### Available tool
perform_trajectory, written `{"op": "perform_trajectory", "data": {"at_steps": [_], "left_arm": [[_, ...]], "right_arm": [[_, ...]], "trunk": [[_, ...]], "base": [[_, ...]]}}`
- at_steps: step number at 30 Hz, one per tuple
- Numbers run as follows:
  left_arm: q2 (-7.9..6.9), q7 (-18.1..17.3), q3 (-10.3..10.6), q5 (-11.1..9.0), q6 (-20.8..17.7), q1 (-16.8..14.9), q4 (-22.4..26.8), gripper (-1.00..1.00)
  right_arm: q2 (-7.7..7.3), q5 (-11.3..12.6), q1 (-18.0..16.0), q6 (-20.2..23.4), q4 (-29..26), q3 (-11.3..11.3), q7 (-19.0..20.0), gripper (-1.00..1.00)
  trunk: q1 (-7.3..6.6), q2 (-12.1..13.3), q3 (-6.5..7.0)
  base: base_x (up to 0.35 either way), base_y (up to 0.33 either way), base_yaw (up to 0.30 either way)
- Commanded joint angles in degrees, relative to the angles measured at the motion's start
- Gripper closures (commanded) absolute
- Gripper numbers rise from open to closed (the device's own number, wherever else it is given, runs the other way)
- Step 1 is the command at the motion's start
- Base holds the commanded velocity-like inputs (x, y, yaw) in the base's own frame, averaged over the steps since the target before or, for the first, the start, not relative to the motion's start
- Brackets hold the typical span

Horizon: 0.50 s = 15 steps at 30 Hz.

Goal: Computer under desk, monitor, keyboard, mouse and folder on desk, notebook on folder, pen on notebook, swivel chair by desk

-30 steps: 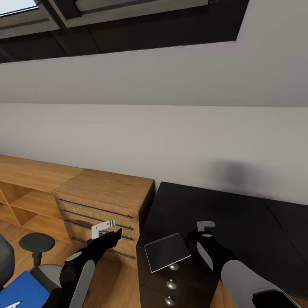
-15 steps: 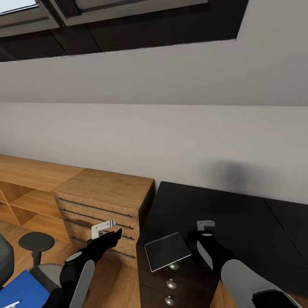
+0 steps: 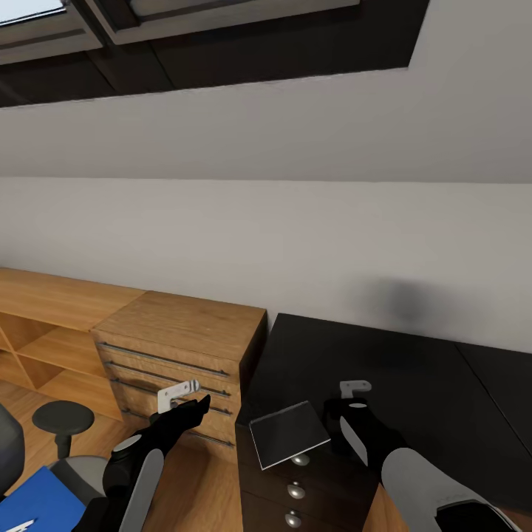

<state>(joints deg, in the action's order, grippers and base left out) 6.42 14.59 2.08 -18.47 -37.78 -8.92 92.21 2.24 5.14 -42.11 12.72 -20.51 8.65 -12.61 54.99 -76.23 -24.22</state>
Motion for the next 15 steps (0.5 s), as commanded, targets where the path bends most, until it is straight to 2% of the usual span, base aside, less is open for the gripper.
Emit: {"op": "perform_trajectory", "data": {"at_steps": [1, 15], "left_arm": [[0.00, 0.5, 0.0, -0.6, -0.2, 0.0, 0.1, -1.00], [-0.09, 0.5, -0.1, -0.6, -0.2, 0.0, 0.0, -1.00]], "right_arm": [[-0.04, 1.0, 0.0, 0.5, 0.3, 0.5, -0.4, 1.00], [-0.04, 1.0, 0.0, 0.5, -0.1, 0.6, -0.6, 1.00]], "trunk": [[0.01, 0.0, -0.08], [0.01, 0.0, -0.08]], "base": [[0.000, 0.000, 0.000], [0.000, 0.000, 0.000]]}}
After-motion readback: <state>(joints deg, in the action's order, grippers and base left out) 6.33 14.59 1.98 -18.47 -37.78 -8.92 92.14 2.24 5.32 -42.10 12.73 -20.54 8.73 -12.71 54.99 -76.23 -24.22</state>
